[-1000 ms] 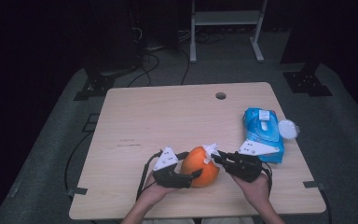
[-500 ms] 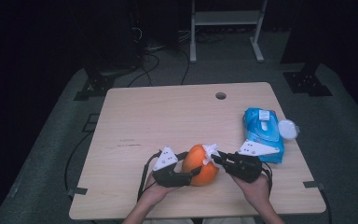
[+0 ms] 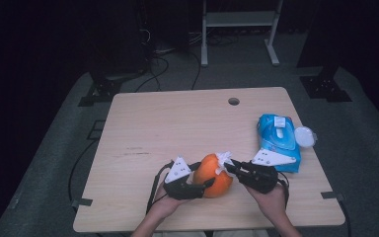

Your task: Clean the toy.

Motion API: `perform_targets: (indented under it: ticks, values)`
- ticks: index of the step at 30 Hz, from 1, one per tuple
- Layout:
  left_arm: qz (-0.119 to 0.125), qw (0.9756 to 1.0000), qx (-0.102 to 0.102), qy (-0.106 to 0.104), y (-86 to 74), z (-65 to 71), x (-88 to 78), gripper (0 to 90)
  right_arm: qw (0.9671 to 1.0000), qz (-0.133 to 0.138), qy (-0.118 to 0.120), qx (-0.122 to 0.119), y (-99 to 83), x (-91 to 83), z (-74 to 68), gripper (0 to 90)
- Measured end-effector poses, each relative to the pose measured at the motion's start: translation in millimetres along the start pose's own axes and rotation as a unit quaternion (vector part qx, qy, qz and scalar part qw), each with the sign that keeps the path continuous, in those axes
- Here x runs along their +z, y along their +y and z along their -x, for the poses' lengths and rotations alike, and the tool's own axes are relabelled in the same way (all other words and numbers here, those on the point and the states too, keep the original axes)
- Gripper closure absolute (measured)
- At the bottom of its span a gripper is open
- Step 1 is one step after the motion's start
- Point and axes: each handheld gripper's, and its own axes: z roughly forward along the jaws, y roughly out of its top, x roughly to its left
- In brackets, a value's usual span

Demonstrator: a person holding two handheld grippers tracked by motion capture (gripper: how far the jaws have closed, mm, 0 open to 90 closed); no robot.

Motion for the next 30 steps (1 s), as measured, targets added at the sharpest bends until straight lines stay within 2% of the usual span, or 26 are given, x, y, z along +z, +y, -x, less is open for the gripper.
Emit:
perform_targets:
  ticks: [3, 5, 9, 10, 12, 13, 15, 16, 18, 21, 23, 27, 30]
  values:
    - [0.001, 1.0000, 0.001, -0.003, -1.4, 0.0, 0.1, 32.0, 0.9994, -0.006, 0.025, -0.023, 4.2, 6.2, -16.4, 77.7]
    - [0.001, 1.0000, 0.002, -0.004, -1.6, 1.0, 0.0, 32.0, 0.9991, -0.009, 0.026, -0.033, 6.3, 7.7, -20.0, 77.7]
    - [0.000, 0.9999, 0.011, -0.014, -0.9, 3.0, 0.4, 32.1, 0.9999, -0.004, 0.001, -0.011, 4.8, 1.3, -1.8, 77.7]
    - [-0.003, 0.9996, 0.019, -0.019, 0.1, 3.9, -0.2, 31.9, 1.0000, -0.005, -0.004, -0.006, 3.4, 0.1, 2.0, 77.7]
    - [-0.003, 0.9994, 0.027, -0.021, 2.9, 3.6, -2.0, 28.4, 0.9999, -0.008, -0.004, 0.005, -0.6, -2.0, 8.8, 77.7]
    - [-0.005, 0.9994, 0.028, -0.018, 4.2, 2.2, -3.3, 26.1, 0.9999, -0.008, -0.005, 0.004, -0.8, -2.5, 8.6, 77.7]
    - [-0.011, 0.9997, 0.015, -0.014, 3.7, -1.1, -2.3, 20.7, 0.9999, -0.009, -0.004, 0.001, 0.3, -2.0, 7.3, 77.7]
    - [-0.015, 0.9997, 0.012, -0.017, 1.8, -1.7, -0.8, 21.0, 1.0000, -0.009, 0.001, 0.004, 0.8, -1.2, 6.3, 77.7]
    - [-0.013, 0.9996, 0.016, -0.017, -1.6, 0.1, 1.9, 25.0, 0.9999, -0.009, 0.004, -0.006, 2.2, 0.2, -1.7, 77.7]
    - [-0.015, 0.9996, 0.019, -0.018, -1.7, 4.3, 4.1, 29.2, 0.9993, -0.008, 0.029, -0.021, 4.9, 4.2, -16.0, 77.6]
    - [-0.016, 0.9994, 0.023, -0.018, -1.8, 5.9, 3.8, 30.4, 0.9992, -0.011, 0.029, -0.026, 5.5, 6.8, -18.0, 77.7]
    - [-0.015, 0.9986, 0.038, -0.034, 0.1, 5.9, 0.8, 29.7, 1.0000, -0.006, 0.004, -0.006, 4.3, 0.2, 0.7, 77.6]
    - [-0.014, 0.9989, 0.032, -0.031, 3.3, 2.9, 0.0, 24.5, 0.9999, -0.005, -0.006, 0.006, 0.9, -4.1, 9.4, 77.7]
